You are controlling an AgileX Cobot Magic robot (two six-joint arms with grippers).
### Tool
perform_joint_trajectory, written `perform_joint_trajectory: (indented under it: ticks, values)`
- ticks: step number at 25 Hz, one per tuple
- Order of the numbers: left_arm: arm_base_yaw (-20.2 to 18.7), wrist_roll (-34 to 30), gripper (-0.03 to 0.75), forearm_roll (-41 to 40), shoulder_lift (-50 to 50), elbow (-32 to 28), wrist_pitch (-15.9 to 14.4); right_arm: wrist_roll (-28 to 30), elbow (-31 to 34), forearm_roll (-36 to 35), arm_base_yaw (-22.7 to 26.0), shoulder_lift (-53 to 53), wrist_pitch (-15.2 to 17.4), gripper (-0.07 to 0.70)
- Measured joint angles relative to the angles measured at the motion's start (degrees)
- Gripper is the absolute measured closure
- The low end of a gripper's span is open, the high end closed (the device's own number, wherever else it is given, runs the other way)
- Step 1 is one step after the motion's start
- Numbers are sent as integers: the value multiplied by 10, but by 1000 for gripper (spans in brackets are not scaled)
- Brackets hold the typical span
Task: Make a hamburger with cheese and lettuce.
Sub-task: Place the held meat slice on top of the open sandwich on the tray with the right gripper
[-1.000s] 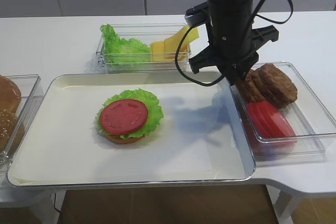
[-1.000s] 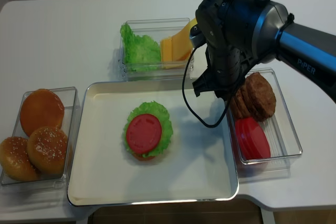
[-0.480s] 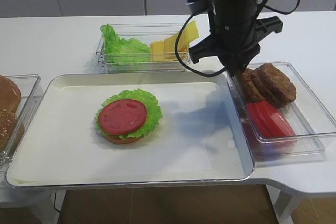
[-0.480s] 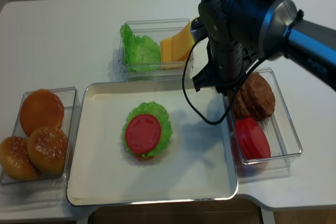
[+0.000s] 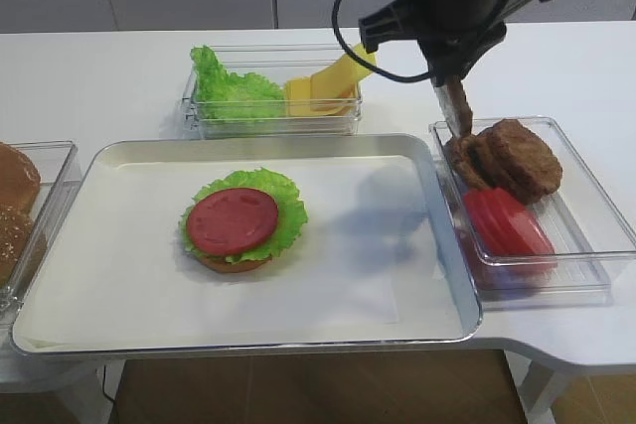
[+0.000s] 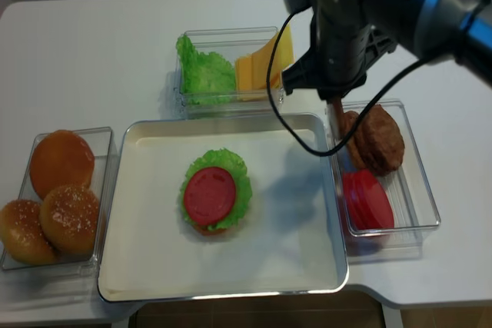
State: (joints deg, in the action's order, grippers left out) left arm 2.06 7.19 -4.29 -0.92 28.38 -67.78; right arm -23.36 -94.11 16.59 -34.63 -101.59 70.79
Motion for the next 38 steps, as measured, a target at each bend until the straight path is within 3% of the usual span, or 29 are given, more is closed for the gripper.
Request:
perform_joint_trajectory:
  ticks: [10,21,25,32,38]
  values:
    - [0,0,430,0,0,0,0,-2,-2,-39,-5,80,6,506]
    - [0,0,430,0,0,0,0,-22,-13,-10,-130,89,10,506]
    - [0,0,430,0,0,0,0,-32,-21,-2,-152,66,11,507]
    - [0,0,430,0,0,0,0,-38,-94,14,-202,-27,10,507]
    - [0,0,430,0,0,0,0,-47,-126,31,-215,-100,7,507]
